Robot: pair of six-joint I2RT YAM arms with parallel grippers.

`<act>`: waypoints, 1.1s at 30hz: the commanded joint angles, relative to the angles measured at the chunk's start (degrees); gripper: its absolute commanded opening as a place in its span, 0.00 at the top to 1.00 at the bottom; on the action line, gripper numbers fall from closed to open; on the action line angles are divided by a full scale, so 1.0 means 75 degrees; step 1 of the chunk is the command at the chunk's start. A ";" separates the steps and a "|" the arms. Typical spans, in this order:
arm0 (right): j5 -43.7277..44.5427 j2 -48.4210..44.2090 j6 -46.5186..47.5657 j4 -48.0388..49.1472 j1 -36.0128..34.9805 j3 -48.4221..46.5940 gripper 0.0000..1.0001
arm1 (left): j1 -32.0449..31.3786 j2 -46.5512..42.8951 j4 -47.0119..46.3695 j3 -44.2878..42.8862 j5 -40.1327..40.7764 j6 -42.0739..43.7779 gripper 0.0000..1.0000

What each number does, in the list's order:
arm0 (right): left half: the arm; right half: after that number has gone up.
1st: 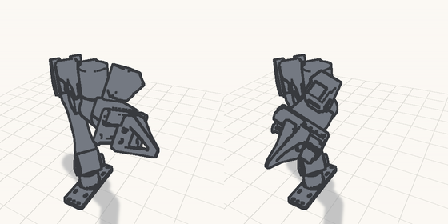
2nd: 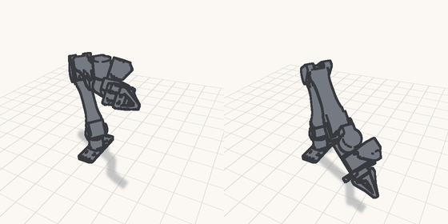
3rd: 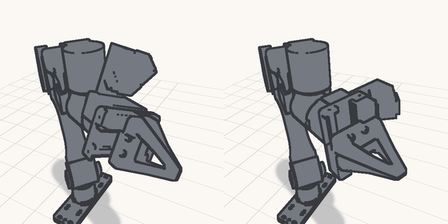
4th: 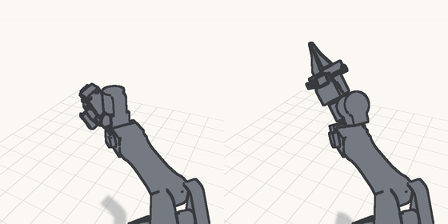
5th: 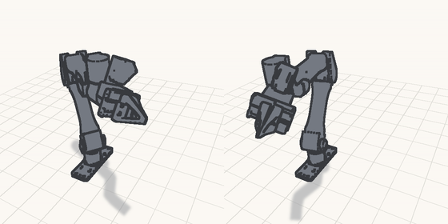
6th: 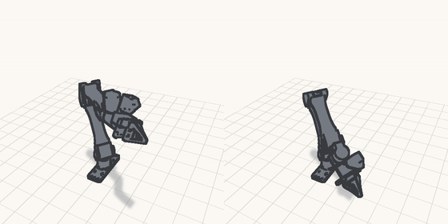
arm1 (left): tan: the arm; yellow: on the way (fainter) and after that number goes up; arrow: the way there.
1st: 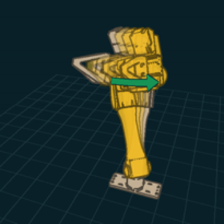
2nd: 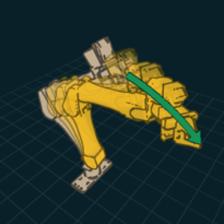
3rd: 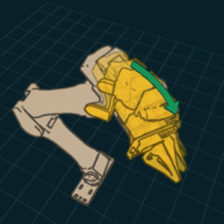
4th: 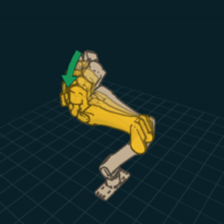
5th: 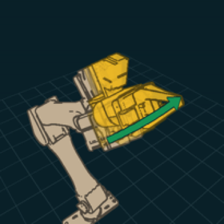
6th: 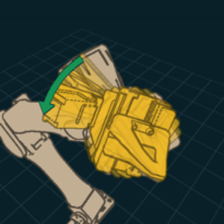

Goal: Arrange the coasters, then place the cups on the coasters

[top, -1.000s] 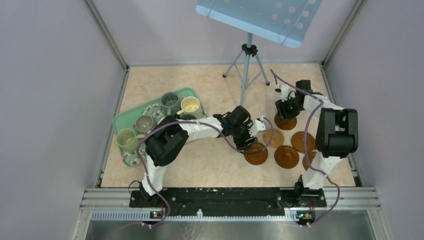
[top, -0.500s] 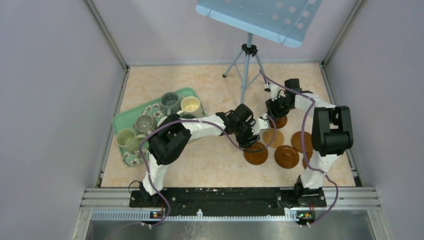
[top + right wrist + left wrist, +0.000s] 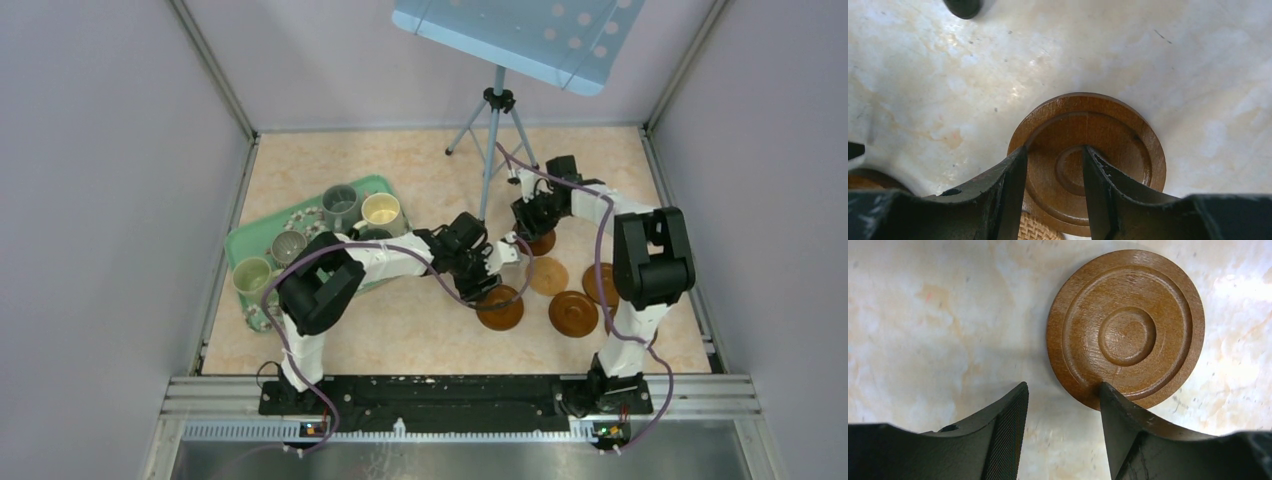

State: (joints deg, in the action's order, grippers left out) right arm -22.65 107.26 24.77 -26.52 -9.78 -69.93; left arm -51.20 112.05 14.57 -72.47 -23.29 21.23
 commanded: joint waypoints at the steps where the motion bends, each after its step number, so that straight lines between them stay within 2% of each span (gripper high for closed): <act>1: -0.0425 0.0030 -0.0095 -0.0267 -0.0306 -0.0083 0.55 | 0.0422 -0.0547 0.0518 0.0451 0.0134 0.0217 0.40; 7: -0.0718 -0.0252 0.0134 -0.0597 -0.0731 0.0152 0.56 | 0.0562 -0.0993 0.0491 0.0680 -0.0131 0.0202 0.38; 13: -0.1127 -0.0834 0.0157 -0.0947 -0.0923 0.0369 0.55 | 0.1000 -0.1251 0.0483 0.0701 -0.0886 -0.0144 0.34; 19: -0.1339 -0.2173 0.0044 -0.1135 -0.0593 0.0389 0.39 | 0.1131 -0.1641 0.0107 0.0876 -0.0956 -0.0281 0.27; 23: -0.0740 -0.2629 0.0077 -0.1155 -0.0192 0.0642 0.38 | 0.1120 -0.1530 -0.0057 0.0613 -0.0730 -0.0386 0.21; 28: 0.0094 -0.2385 0.0328 -0.1146 0.0350 0.1125 0.43 | 0.1119 -0.1228 -0.0143 0.0144 -0.0584 -0.0389 0.20; 33: 0.0580 -0.2324 0.0411 -0.0837 0.0393 0.1567 0.45 | 0.1098 -0.0952 -0.0149 -0.0181 -0.0646 -0.0411 0.17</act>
State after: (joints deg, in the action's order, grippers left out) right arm -21.87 89.14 26.30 -34.37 -6.72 -59.57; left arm -42.74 103.22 15.84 -70.74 -27.59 19.07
